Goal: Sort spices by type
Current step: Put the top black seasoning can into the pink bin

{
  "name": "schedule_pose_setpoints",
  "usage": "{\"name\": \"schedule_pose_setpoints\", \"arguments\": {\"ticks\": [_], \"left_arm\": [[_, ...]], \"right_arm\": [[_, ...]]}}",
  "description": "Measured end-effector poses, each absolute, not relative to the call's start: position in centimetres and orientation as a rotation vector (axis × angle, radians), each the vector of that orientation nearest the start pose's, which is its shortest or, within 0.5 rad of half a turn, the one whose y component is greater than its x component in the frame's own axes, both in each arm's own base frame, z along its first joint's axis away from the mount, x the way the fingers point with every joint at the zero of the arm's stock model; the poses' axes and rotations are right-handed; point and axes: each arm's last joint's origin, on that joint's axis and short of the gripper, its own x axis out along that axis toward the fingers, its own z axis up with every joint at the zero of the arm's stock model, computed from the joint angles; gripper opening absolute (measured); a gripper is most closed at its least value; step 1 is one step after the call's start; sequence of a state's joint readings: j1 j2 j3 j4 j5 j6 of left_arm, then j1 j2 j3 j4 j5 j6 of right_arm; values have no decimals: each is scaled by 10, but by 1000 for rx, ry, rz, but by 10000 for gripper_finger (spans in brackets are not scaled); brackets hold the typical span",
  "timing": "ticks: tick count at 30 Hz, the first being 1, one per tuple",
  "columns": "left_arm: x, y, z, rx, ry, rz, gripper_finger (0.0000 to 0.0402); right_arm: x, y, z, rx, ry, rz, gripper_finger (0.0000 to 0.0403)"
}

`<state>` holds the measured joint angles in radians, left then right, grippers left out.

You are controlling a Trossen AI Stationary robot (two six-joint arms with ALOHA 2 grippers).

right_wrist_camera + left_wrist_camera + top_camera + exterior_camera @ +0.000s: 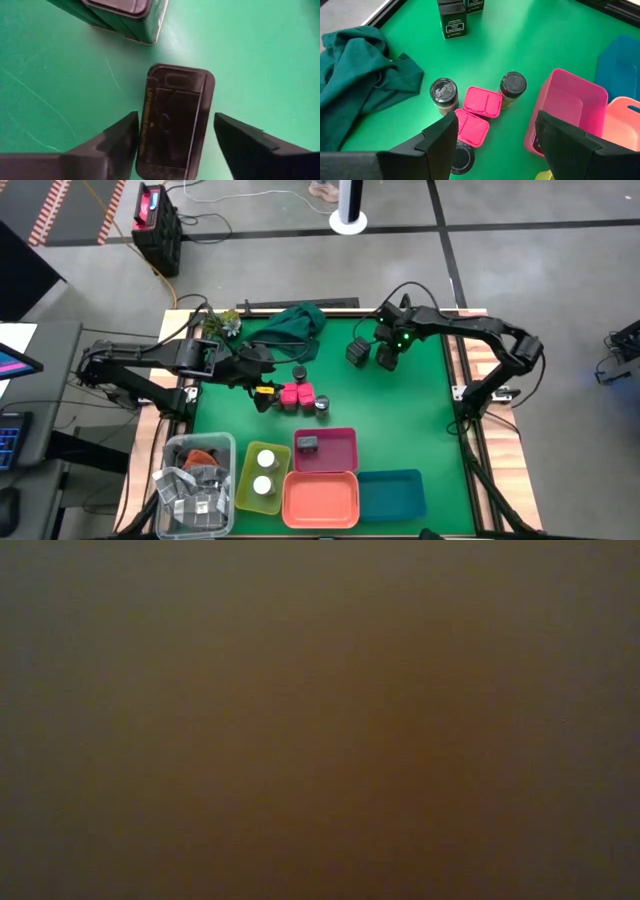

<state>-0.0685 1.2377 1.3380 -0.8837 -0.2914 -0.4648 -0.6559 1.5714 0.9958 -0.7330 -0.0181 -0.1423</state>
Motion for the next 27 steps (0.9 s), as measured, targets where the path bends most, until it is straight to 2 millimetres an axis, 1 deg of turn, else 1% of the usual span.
{"name": "schedule_pose_setpoints", "arguments": {"ticks": [4, 7, 10, 13, 17, 21, 24, 27], "left_arm": [[239, -8, 372, -299, 704, 383, 254], [236, -5, 378, -298, 704, 393, 254], [233, 0, 385, -306, 696, 409, 254], [231, 4, 392, -306, 684, 422, 254], [230, 11, 399, -285, 663, 433, 254], [229, 17, 400, -289, 659, 453, 254], [229, 19, 399, -294, 665, 457, 254], [228, 23, 398, -314, 687, 447, 254]], "right_arm": [[225, -170, 193, 295, 1285, -431, 237], [224, -165, 194, 299, 1318, -412, 207], [222, -155, 198, 290, 1349, -383, 179], [220, -140, 212, 258, 1341, -350, 157], [216, -121, 234, 226, 1266, -341, 158], [208, -99, 257, 227, 1178, -343, 182], [203, -74, 273, 217, 1108, -292, 187], [200, -44, 285, 214, 1046, -214, 177]]}}
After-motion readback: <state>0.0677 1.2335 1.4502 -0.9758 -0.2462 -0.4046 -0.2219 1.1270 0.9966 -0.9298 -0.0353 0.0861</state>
